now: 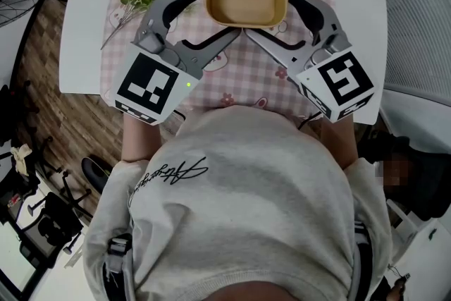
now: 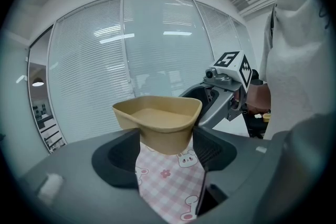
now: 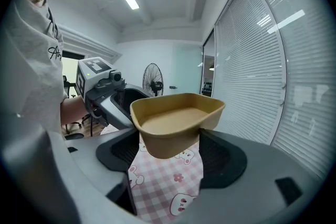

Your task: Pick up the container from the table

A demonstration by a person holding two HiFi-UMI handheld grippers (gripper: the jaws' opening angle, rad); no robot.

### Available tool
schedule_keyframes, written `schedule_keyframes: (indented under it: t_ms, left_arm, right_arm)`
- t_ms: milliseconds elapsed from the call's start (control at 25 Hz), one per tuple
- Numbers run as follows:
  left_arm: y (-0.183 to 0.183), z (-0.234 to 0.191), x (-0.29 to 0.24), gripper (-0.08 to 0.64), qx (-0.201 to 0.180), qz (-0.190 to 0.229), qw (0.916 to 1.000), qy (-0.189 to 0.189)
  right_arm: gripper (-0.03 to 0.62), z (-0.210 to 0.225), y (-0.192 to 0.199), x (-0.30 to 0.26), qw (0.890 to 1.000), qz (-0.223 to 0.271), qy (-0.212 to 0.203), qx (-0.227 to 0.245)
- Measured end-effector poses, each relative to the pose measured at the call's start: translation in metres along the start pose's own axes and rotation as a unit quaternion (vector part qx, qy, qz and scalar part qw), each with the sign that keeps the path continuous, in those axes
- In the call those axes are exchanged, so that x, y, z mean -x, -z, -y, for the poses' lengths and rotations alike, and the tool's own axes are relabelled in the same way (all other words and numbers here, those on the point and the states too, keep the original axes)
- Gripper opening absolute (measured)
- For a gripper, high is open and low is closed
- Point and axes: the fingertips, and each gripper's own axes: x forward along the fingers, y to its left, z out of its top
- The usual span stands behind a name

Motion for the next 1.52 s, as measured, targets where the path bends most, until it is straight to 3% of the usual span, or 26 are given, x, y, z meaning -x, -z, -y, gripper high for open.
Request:
schedule_keyframes:
  t_ms: [440,1520]
  left_arm:
    - [0.0003,-0.001,-0.0007,0.311,0.016,0.01,0.9998,0.004]
    - [-0.0006,0.0024,-0.0004,0.308,0.01,0.0,0.9999,-0.002]
  right_arm:
    - [0.356,0.0007,-0.0017,0.0003,1.0,0.002,0.003,0.001]
    - [0.348,-0.001,0.0005,0.0022,1.0,-0.002,0.003,0.001]
